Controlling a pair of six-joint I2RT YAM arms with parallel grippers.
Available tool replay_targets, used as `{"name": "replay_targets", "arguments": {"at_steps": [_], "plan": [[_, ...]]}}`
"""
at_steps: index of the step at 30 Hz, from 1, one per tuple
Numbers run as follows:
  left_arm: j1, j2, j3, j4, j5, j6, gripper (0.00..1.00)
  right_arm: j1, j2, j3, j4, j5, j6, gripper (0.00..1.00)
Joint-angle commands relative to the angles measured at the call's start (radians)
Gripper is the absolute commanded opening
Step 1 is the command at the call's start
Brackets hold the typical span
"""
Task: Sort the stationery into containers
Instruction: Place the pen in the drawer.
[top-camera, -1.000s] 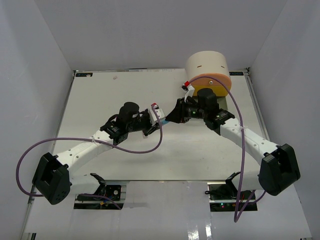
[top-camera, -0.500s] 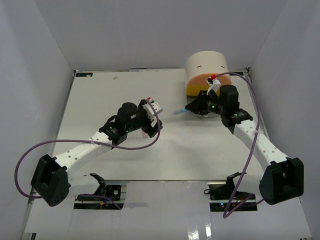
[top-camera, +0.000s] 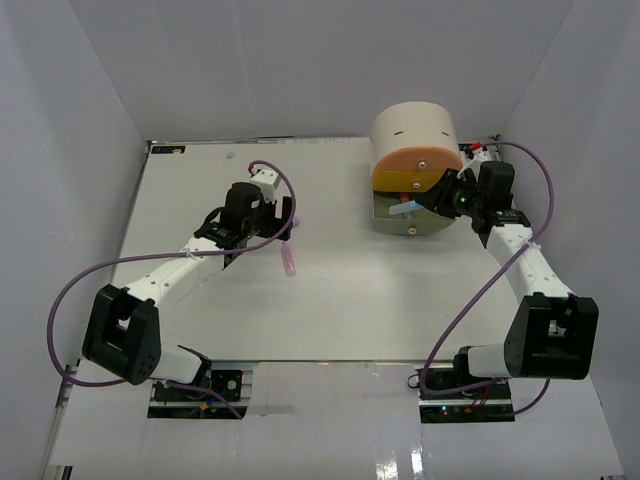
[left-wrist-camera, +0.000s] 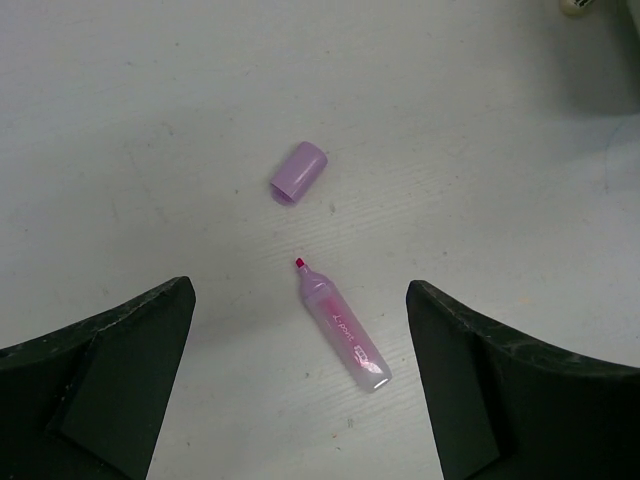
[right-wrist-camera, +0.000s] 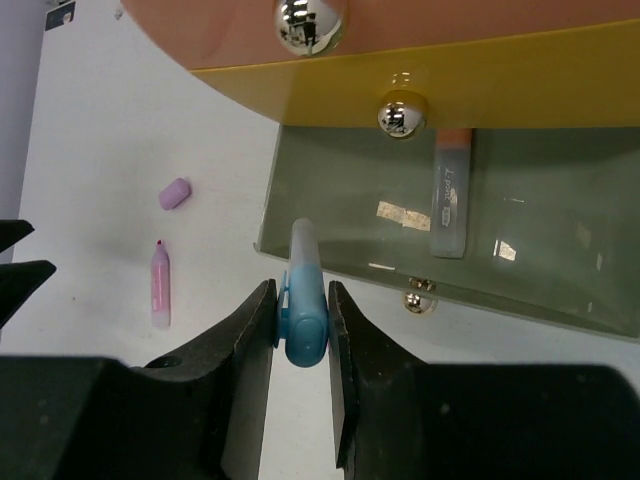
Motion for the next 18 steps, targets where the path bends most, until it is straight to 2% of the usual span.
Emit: {"name": "replay_targets", "arguments": {"at_steps": [1,6,15,18], "plan": [[0.003,-0.019,0.033,-0.024,-0.035,-0.06,0.98,-0.001,0.042,0.08,0.011,-0.007,-0.028,0.08],[0.003,-0.022,0.035,-0.033,-0.056,-0.057,0.98,-0.001,0.13,0.133,0.011,-0.006,-0.037,0.09],[0.004,-0.037,0.03,-0.039,-0.081,-0.056,0.98,-0.001,0.207,0.171,0.004,0.074,-0.042,0.32],[0.003,-0.042,0.03,-0.041,-0.09,-0.057,0.98,-0.001,0.214,0.185,-0.018,0.123,-0.054,0.36]]}}
